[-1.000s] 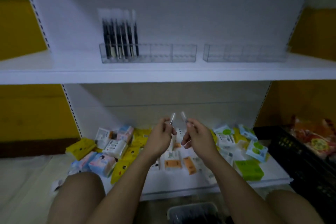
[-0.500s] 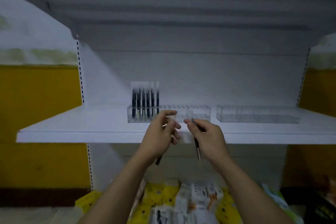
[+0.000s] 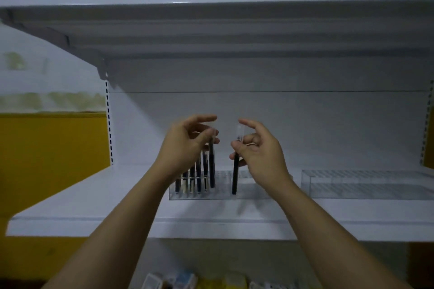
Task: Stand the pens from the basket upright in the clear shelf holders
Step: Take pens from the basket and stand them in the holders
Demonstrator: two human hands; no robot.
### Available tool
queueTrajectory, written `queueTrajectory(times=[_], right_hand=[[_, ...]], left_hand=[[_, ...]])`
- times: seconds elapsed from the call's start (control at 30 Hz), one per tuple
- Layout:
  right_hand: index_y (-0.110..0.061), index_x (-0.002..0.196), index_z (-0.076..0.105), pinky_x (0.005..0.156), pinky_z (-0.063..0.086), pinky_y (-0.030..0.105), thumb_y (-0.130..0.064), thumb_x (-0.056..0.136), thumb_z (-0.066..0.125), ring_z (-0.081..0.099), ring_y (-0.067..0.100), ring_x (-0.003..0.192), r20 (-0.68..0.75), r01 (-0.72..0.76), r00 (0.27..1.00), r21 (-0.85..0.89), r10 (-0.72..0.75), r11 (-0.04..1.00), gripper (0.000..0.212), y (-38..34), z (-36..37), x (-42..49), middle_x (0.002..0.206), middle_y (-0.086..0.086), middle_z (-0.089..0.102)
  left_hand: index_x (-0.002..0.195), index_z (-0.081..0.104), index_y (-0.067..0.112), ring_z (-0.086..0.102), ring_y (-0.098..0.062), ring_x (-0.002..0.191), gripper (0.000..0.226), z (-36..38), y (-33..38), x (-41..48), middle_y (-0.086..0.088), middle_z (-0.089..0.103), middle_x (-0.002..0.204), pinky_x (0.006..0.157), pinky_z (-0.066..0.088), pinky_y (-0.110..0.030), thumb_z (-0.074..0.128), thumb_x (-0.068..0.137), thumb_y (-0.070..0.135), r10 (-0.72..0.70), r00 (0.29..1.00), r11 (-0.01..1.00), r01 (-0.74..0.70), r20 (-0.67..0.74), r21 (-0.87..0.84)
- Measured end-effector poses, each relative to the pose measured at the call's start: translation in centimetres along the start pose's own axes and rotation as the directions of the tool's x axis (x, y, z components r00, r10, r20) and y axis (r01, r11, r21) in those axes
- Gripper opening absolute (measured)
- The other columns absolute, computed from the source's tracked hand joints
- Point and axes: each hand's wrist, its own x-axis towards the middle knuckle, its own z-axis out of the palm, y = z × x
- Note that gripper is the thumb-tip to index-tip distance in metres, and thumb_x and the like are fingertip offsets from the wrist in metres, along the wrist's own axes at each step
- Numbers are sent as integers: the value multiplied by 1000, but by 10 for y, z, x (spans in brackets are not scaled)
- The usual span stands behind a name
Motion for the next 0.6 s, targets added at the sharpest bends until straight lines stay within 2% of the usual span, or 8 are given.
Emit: queueTrajectory(times=[0.13,0.23,0.3,0.4,0.6], right_hand=[[-31,115,56,61,59,33,-8,89,65,71,16,70,-21,11,1000,-2,-11,1000,36,8,8,25,91,9,67],[-31,118,55,61,59,31,-11,89,66,70,13,70,-39,36,999,-71,-38,997,37,15,16,36,94,3,64],[-32,119,55,64,60,32,-13,87,69,70,14,71,-46,51,997,-97,-56,994,40,19,22,41,93,1,63],[-31,111,56,69,60,39,-14,83,74,69,16,73,-57,65,996,-118,-72,991,37,24,30,49,90,-3,60],[-29,110,56,68,59,44,-16,81,76,68,20,73,-58,82,994,-155,-92,984,37,36,44,59,86,-8,58]], left_hand=[[111,63,21,70,-8,83,22,-1,-2,22,3,69,97,76,59,-28,63,89,17,34,999,995,-33,-15,89],[110,61,23,67,-5,82,24,1,-7,35,9,67,95,73,56,-23,66,87,20,83,996,973,-71,-44,218],[111,60,28,65,-2,79,26,2,-13,42,12,65,92,71,54,-20,67,86,23,112,992,956,-90,-62,279],[101,61,32,64,-4,79,22,2,-26,49,10,66,90,72,56,-24,71,83,27,129,987,938,-90,-97,335],[93,60,31,62,-5,75,21,6,-44,58,10,64,82,69,55,-25,76,79,28,156,969,932,-80,-193,354]])
